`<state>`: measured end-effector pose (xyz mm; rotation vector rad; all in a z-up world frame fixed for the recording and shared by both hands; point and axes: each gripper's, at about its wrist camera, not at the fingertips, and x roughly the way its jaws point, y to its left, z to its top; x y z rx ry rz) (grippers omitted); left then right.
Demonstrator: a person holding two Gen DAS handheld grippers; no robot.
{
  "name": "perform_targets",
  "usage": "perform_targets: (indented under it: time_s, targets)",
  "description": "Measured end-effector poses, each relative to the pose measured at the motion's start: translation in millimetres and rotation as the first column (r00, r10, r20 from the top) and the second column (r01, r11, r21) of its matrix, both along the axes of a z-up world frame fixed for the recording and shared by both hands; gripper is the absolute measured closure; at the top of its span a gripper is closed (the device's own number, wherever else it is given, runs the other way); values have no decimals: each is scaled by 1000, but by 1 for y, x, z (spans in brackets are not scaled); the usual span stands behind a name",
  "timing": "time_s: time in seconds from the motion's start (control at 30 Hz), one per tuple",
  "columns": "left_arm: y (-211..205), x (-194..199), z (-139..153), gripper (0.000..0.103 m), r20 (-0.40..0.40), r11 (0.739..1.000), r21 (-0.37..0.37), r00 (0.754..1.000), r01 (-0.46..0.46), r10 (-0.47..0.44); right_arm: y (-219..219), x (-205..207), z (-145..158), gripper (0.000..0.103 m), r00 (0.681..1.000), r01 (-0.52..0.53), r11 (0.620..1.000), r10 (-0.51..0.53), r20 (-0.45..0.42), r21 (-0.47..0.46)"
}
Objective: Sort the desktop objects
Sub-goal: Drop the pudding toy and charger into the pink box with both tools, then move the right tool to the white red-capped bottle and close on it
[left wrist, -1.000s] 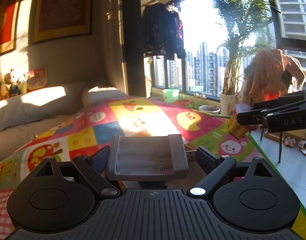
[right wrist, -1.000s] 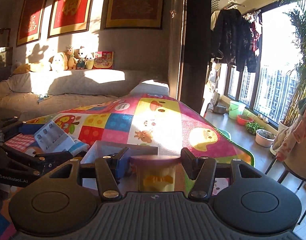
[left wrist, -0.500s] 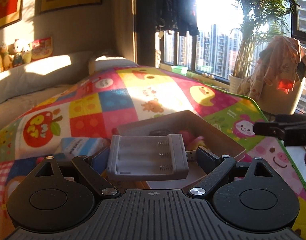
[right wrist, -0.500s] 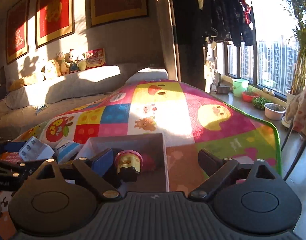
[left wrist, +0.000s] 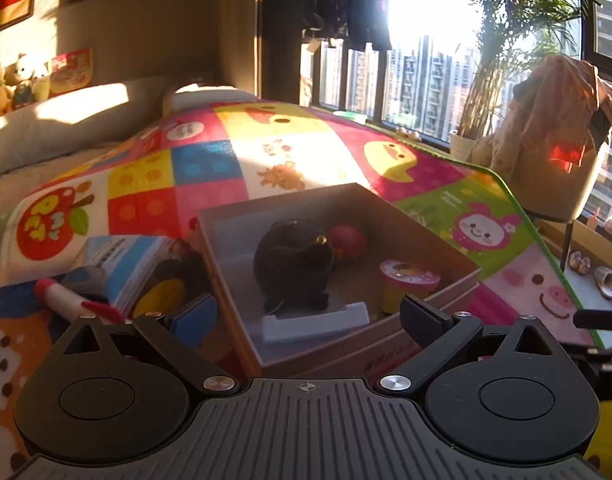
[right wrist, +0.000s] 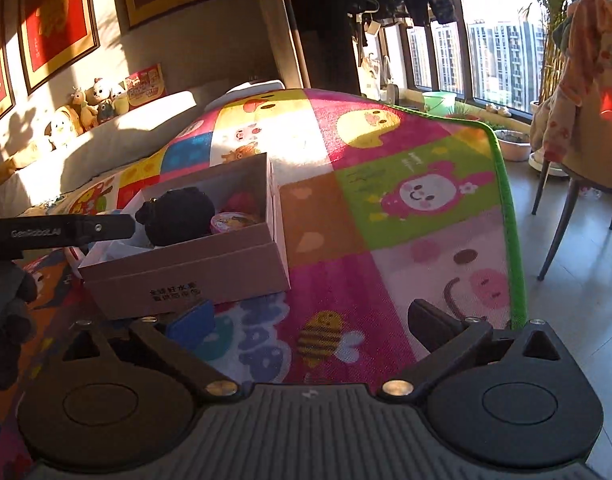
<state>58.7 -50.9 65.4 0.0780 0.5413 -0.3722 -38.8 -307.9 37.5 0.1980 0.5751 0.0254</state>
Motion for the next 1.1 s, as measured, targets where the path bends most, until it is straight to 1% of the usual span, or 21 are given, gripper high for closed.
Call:
perform_targets:
  time_s: [0.1,0.23,0.37,0.4,0.47,0.57,0.63,0.7,0.73,0.8,0.87,0.9,0.93,0.97,1.0,1.03,1.07,1.1]
  targets:
    - [18,-19,-7,1,-16,999,13,999,-29,29,0,2,-4,0,1000,-1,1000,1,-20,6]
    - [39,-35,-17,1,-43,995,29,994,-95,96,10,6,-5,0,999,-13,1000,13,-30,-6]
    - [61,-48,-24,1,-17,980,82,983,-180,182,33,9,6,0,998,-65,997,65,-19,-50]
    - [68,-49,-26,1,-14,974,90,978,-206,208,40,11,11,0,996,-84,994,83,-15,-66]
    - [86,-49,-30,1,-29,960,82,962,-268,271,59,17,22,0,992,-123,987,124,-1,-104]
    - [115,-50,-33,1,-50,933,45,932,-356,358,93,33,43,0,982,-178,971,185,29,-161]
    - [131,-52,-35,0,-49,919,16,918,-393,393,118,47,59,0,971,-220,959,232,51,-177]
    - [145,-53,-37,0,-46,906,1,905,-423,423,145,65,75,0,957,-271,951,283,58,-150]
    - [151,-55,-38,0,-43,900,-7,900,-435,434,160,77,83,0,950,-301,947,308,51,-115]
    - [161,-56,-39,0,-39,891,-27,891,-453,452,187,105,100,0,939,-343,939,343,32,-18]
    - [170,-58,-40,0,-33,884,-55,886,-464,463,209,141,118,0,932,-361,927,364,-7,97]
    - [173,-60,-41,0,-30,882,-71,885,-466,465,217,158,124,0,927,-367,922,373,-33,127]
    - [177,-62,-44,0,-31,881,-92,885,-465,464,229,180,128,2,924,-365,923,375,-70,120]
    - [180,-62,-45,0,-40,881,-115,888,-460,458,238,197,129,15,926,-359,931,365,-101,72]
    - [183,-63,-46,0,-48,882,-143,893,-449,447,248,215,129,23,926,-355,935,351,-138,-1]
    - [186,-64,-46,0,-42,883,-171,898,-438,438,260,236,123,32,923,-355,931,334,-190,-89]
    - [188,-65,-46,0,-37,881,-191,900,-433,434,267,254,116,35,919,-353,922,310,-241,-158]
    - [189,-66,-46,0,-39,879,-206,901,-431,432,272,271,107,37,914,-348,915,281,-293,-206]
